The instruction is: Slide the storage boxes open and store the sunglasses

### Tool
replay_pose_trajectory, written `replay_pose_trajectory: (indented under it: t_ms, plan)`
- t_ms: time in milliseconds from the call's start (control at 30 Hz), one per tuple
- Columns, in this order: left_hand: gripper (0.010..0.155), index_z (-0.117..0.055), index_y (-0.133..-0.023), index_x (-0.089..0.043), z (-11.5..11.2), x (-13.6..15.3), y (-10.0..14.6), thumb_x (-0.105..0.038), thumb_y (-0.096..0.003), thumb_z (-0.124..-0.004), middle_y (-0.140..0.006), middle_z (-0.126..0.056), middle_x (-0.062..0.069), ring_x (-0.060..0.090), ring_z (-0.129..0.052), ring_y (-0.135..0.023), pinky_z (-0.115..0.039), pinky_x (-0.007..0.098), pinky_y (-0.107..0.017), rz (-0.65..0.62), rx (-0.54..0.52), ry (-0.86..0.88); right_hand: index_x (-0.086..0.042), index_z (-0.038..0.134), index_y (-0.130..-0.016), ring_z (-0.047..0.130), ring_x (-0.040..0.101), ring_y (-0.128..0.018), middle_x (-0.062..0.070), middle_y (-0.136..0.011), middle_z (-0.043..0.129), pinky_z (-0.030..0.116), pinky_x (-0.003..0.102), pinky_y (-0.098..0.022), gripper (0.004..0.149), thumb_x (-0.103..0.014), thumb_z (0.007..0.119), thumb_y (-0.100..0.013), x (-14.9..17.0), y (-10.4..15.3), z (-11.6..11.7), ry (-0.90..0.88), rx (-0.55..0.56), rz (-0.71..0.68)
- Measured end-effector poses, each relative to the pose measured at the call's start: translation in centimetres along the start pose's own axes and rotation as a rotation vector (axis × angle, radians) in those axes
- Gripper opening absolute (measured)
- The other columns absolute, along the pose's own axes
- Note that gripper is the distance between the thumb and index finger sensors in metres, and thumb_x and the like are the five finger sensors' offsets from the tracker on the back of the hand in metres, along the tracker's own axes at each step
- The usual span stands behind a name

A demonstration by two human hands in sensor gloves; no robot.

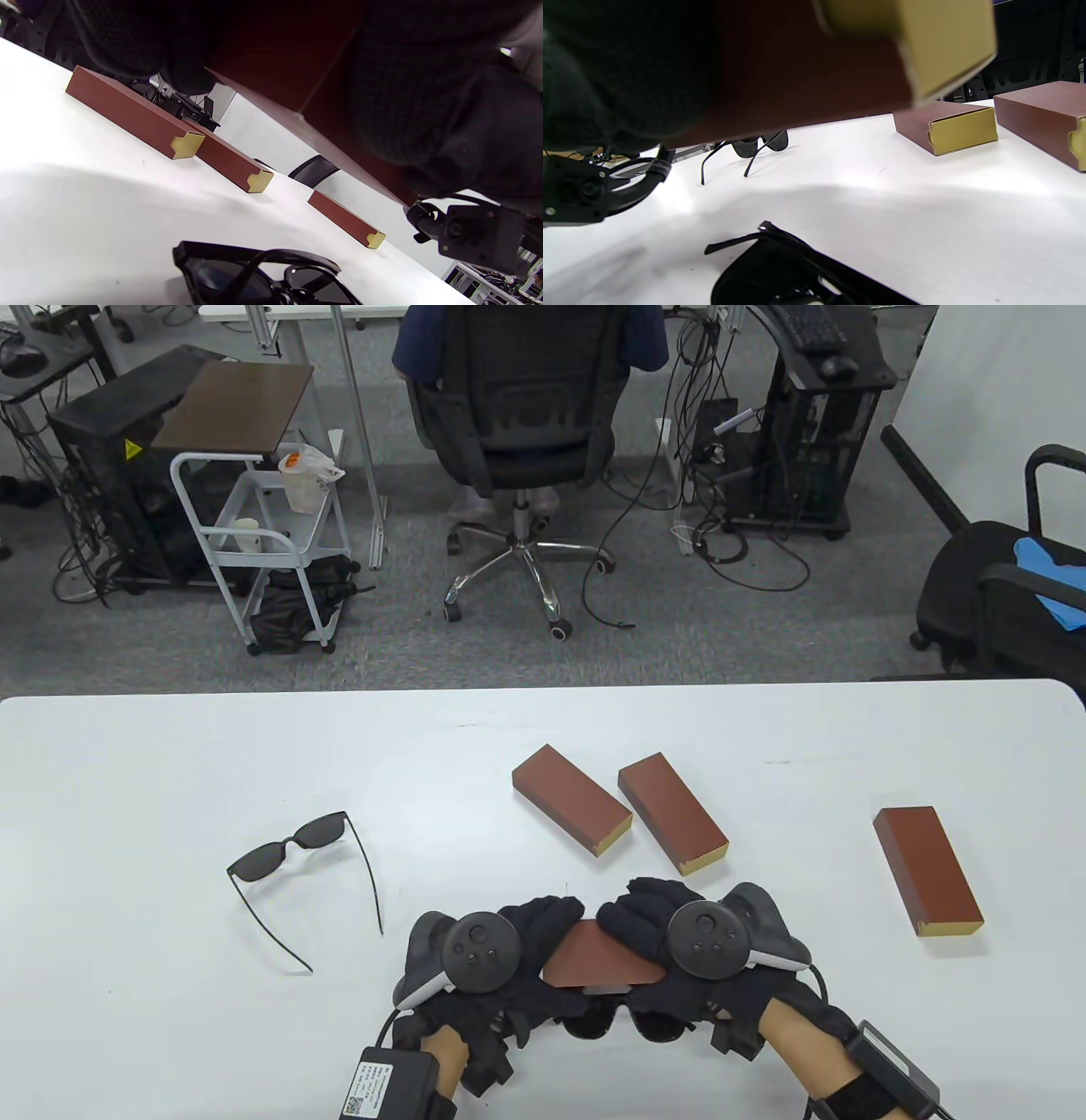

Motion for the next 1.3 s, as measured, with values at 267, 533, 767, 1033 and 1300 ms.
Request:
replay_pose_trajectory:
  t_ms: [267, 533, 767, 1033, 1300]
  plan:
    - [0.094, -0.061, -0.106, -0.025, 1.0, 1.4, 0.4, -0.05, -0.0263, -0.103, -0.107, -0.069, 0.008, 0.035, -0.08, -0.091, -0.076, 0.055, -0.062, 0.039, -0.014, 0.021, -0.028, 0.046, -0.097, 0.043, 0.039, -0.099, 0.011, -0.104, 0.052, 0.044, 0.056, -0.073, 0.092, -0.053, 0.093, -0.022, 3.5, 1.8, -0.5, -0.019, 0.035, 0.098]
    - [0.093, -0.06, -0.107, -0.027, 1.1, 1.8, 0.4, -0.049, -0.0273, -0.103, -0.109, -0.067, 0.007, 0.034, -0.079, -0.094, -0.076, 0.055, -0.064, 0.03, -0.008, 0.062, -0.03, 0.05, -0.096, 0.063, 0.035, -0.094, 0.008, -0.101, 0.061, 0.06, 0.053, -0.069, 0.09, -0.045, 0.098, -0.021, 4.6, 2.0, -0.3, -0.207, 0.043, 0.104]
    - [0.093, -0.061, -0.107, -0.031, 1.6, 2.4, 0.8, -0.051, -0.0267, -0.103, -0.11, -0.067, 0.003, 0.032, -0.078, -0.096, -0.073, 0.057, -0.063, 0.057, -0.032, 0.02, -0.03, 0.052, -0.095, 0.067, 0.034, -0.091, 0.007, -0.099, 0.064, 0.061, 0.052, -0.068, 0.09, -0.043, 0.1, -0.019, 5.4, 2.3, -0.6, -0.203, 0.06, 0.141]
    - [0.092, -0.058, -0.108, -0.032, 2.2, 4.0, 1.3, -0.048, -0.0285, -0.102, -0.112, -0.063, 0.004, 0.033, -0.074, -0.099, -0.072, 0.058, -0.064, 0.114, -0.037, 0.026, -0.033, 0.053, -0.094, 0.07, 0.034, -0.091, 0.005, -0.102, 0.06, 0.064, 0.051, -0.067, 0.086, -0.035, 0.1, -0.022, 8.6, 3.4, -1.1, -0.261, 0.061, 0.231]
    - [0.092, -0.055, -0.109, -0.033, 2.3, 5.7, 1.8, -0.046, -0.0305, -0.101, -0.114, -0.058, 0.004, 0.034, -0.07, -0.102, -0.07, 0.059, -0.065, 0.167, -0.049, 0.087, -0.034, 0.055, -0.094, 0.072, 0.035, -0.089, 0.005, -0.103, 0.058, 0.068, 0.049, -0.066, 0.084, -0.031, 0.1, -0.023, 11.2, 4.6, -1.9, -0.337, 0.071, 0.293]
Point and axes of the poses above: the tracker on the back of each hand, its own x axis roughly to the little-finger side, its own y axis roughly from the fingertips to the wrist, z = x × y, the point moved 4 cm from there along -y, roughly from the wrist to the fingertips
